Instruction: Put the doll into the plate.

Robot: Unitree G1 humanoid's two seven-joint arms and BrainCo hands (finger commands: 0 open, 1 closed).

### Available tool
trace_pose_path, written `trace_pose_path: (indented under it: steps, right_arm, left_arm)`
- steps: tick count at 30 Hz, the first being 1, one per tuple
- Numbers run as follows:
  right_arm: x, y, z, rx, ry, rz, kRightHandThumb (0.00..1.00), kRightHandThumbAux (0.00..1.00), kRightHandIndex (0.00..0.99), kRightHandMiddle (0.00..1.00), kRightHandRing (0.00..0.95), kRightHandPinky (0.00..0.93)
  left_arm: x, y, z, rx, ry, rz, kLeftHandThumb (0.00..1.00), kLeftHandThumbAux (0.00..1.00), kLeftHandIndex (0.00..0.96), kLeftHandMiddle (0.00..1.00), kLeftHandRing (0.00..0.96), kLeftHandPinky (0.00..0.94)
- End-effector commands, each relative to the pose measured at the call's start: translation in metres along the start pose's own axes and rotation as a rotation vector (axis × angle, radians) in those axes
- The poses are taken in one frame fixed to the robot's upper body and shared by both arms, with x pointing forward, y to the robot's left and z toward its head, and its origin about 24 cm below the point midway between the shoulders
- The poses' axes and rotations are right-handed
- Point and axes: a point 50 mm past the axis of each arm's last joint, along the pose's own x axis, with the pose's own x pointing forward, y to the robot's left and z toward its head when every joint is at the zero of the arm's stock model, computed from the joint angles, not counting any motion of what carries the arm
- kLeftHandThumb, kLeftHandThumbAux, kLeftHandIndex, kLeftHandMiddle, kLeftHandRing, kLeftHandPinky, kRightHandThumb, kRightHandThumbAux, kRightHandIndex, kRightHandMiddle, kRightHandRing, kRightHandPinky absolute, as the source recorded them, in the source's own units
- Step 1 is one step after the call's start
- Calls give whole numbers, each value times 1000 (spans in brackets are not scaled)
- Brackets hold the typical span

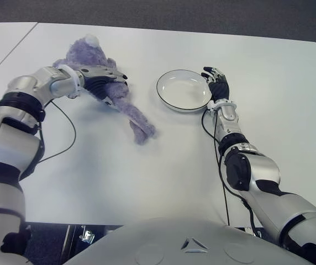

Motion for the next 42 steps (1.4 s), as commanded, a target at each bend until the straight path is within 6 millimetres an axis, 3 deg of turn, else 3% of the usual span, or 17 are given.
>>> trace_pose_path:
  steps: [1, 3, 4, 9, 16, 22, 30, 42]
  right_arm:
    - [-73, -6, -110, 1, 452, -42, 915, 843, 316, 182, 175, 221]
    - [-73, -6, -110, 3, 450, -39, 873, 843, 326, 183, 170, 226]
    - [-74, -6, -110, 4, 448, -39, 865, 843, 328, 183, 169, 226]
    - [-74, -7, -110, 4, 445, -39, 831, 840, 343, 187, 169, 229]
    - [-75, -7, -111, 0, 445, -44, 801, 841, 352, 200, 181, 232]
    - [-76, -7, -112, 24, 451, -59, 891, 851, 330, 224, 222, 215]
    - [-76, -7, -112, 43, 452, -64, 972, 851, 305, 241, 258, 193]
    - [-77, -6, -113, 54, 448, -56, 999, 862, 293, 256, 269, 179]
  left_arm:
    - [35, -66, 22, 150, 96, -202, 8, 531, 227, 0, 0, 13]
    - [43, -83, 24, 392, 176, -187, 85, 560, 333, 28, 93, 193]
    - [45, -85, 23, 513, 191, -168, 100, 563, 351, 38, 113, 222]
    - [45, -81, 19, 717, 208, -116, 196, 555, 494, 233, 347, 456]
    - [47, -65, 12, 878, 266, -137, 259, 604, 548, 388, 472, 561]
    - [46, -60, 9, 892, 293, -120, 285, 658, 575, 613, 653, 724]
    - [48, -47, 11, 824, 286, -40, 281, 708, 620, 733, 757, 800]
    - [66, 32, 40, 716, 148, 241, 208, 766, 697, 814, 819, 834]
